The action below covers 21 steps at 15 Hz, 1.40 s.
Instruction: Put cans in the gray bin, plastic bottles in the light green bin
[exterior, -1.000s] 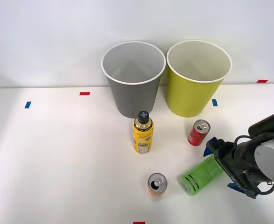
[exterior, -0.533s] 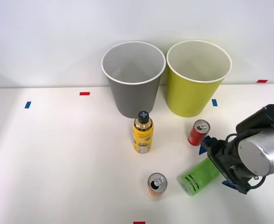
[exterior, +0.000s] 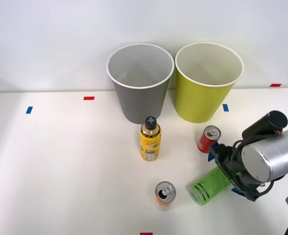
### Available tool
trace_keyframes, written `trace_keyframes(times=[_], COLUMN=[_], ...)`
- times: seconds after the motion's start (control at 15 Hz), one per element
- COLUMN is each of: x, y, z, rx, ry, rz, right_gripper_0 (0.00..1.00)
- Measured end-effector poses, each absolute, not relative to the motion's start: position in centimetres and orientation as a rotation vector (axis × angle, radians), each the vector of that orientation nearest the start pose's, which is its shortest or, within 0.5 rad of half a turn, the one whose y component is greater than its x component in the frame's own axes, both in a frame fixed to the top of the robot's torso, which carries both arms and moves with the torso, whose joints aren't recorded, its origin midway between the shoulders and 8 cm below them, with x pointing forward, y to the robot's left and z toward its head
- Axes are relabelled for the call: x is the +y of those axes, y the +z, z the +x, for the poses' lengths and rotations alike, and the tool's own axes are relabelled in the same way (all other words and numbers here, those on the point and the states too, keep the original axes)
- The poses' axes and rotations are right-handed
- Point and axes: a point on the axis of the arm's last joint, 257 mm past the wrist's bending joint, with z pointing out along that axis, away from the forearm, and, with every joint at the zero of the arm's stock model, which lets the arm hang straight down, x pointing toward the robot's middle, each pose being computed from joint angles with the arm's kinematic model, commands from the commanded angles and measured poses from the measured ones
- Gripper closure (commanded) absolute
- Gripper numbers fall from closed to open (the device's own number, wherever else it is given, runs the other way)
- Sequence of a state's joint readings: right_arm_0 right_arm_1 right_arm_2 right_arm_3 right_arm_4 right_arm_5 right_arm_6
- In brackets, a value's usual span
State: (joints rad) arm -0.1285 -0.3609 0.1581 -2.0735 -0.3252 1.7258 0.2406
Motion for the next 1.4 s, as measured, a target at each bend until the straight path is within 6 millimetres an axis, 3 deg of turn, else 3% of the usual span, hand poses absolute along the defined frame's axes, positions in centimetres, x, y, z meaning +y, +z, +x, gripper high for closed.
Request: trace_keyframes(times=[0.33, 0.4, 0.47, 0.53, 1.13, 1.4], x=[-22.6, -22.6, -22.6, -22.6, -22.7, -24.1], y=[-32.1, -32.2, -32.3, -32.3, -31.8, -29.6], z=[39.0, 38.9, 38.9, 38.9, 38.8, 36.8], rx=[2.462, 2.462, 2.464, 2.467, 2.487, 2.527], ry=[0.256, 0.249, 0.244, 0.239, 0.202, 0.207], rz=[1.309, 1.31, 1.305, 1.296, 1.167, 0.902], right_gripper_0=[0.0, 0.33, 0.91, 1.0, 1.0, 1.0])
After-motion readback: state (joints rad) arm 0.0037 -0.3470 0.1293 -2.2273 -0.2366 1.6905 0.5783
